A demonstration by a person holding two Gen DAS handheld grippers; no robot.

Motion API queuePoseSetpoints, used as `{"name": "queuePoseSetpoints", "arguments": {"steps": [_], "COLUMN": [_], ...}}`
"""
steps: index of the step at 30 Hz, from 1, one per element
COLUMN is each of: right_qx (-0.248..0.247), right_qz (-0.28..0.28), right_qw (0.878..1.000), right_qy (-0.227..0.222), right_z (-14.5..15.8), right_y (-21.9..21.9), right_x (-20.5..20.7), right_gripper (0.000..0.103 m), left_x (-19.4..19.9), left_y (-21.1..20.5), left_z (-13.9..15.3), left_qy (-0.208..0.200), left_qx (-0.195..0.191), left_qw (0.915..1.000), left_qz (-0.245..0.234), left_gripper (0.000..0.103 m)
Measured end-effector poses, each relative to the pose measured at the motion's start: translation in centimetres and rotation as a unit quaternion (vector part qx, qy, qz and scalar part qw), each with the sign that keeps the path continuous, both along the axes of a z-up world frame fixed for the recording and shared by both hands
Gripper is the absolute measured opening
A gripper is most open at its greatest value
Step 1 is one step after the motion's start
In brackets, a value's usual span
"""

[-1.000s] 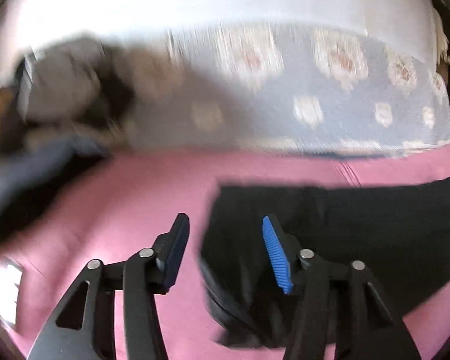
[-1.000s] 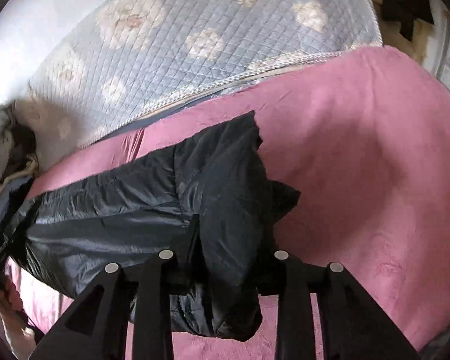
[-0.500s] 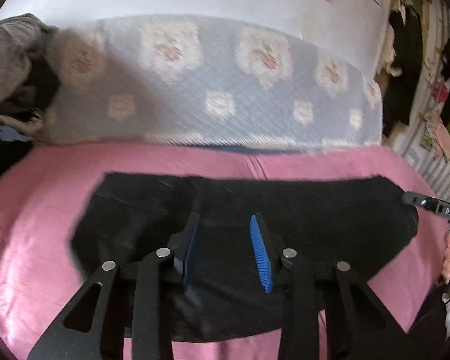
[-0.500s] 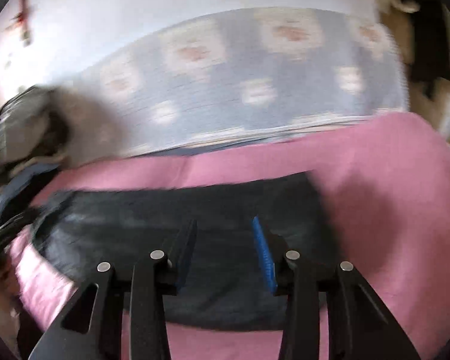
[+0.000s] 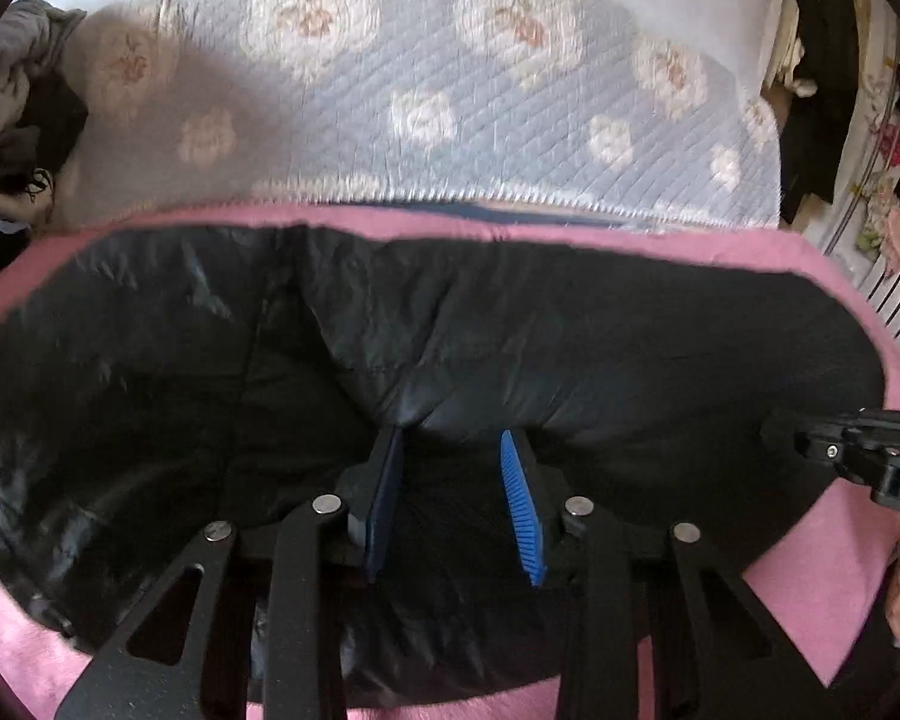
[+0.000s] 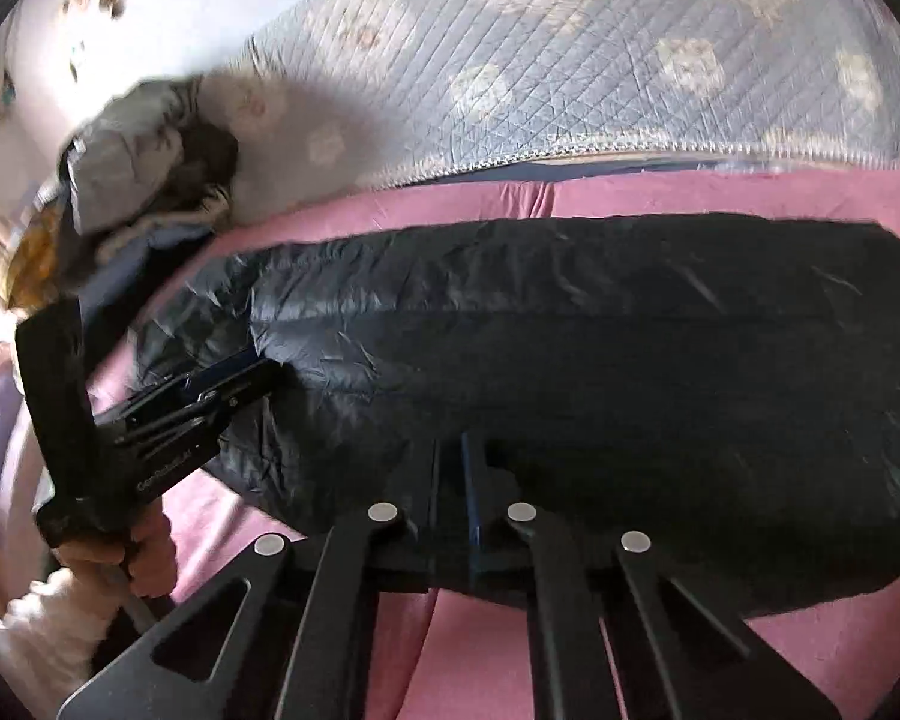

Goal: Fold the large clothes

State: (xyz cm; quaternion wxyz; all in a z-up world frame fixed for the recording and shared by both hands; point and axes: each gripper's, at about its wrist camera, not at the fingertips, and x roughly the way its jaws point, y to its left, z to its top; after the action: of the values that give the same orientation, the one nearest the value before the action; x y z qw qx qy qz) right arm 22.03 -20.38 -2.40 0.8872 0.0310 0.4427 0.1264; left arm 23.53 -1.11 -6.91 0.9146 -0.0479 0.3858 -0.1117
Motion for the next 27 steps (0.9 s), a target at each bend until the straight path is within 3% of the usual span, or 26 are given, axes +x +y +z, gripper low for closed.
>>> {"name": "queuePoseSetpoints", "arguments": {"steps": [4,7,12,14,17,20,22,23,25,27], "right_qx": [0.001,-0.037,-0.007,-0.005,-0.043,-0.032,-0.050,-0.063,-0.043,-0.034], "right_qz": [0.004,-0.022,-0.055,-0.067,-0.075,-0.101,-0.092,-0.088,-0.102,-0.118], "right_qw": [0.999,0.996,0.991,0.991,0.992,0.984,0.986,0.985,0.983,0.984], "right_qy": [0.035,0.077,0.124,0.119,0.097,0.141,0.132,0.131,0.149,0.126], "right_z": [-2.0,-4.3,-5.7,-4.4,-3.2,-6.4,-7.0,-6.8,-5.7,-3.8], "right_y": [1.9,2.4,1.8,2.1,3.0,2.2,2.7,3.1,2.8,2.4], "right_x": [1.4,2.4,4.3,5.3,6.9,8.3,8.3,8.4,9.4,10.6], "right_gripper": [0.008,0.007,0.007,0.007,0.007,0.000,0.000,0.000,0.000,0.000], "left_x": [-0.3,-0.5,-0.7,-0.8,-0.8,-0.9,-0.9,-1.0,-1.0,-0.9], "left_y": [-0.3,-0.3,-0.5,-0.8,-1.3,-1.1,-1.3,-1.4,-1.6,-1.7], "left_z": [-1.1,-1.1,-1.5,-1.9,-1.9,-1.9,-2.1,-2.1,-2.1,-2.0], "left_qy": [-0.018,-0.015,-0.009,-0.012,-0.019,-0.017,-0.019,-0.021,-0.023,-0.023], "left_qx": [0.024,0.020,0.028,0.038,0.048,0.028,0.032,0.036,0.039,0.039], "left_qw": [0.9993,0.9994,0.9994,0.9991,0.9985,0.9990,0.9989,0.9987,0.9987,0.9987], "left_qz": [-0.025,-0.026,-0.016,-0.014,-0.018,-0.030,-0.028,-0.028,-0.026,-0.025], "left_gripper": [0.033,0.033,0.034,0.036,0.039,0.040,0.040,0.042,0.045,0.047]}}
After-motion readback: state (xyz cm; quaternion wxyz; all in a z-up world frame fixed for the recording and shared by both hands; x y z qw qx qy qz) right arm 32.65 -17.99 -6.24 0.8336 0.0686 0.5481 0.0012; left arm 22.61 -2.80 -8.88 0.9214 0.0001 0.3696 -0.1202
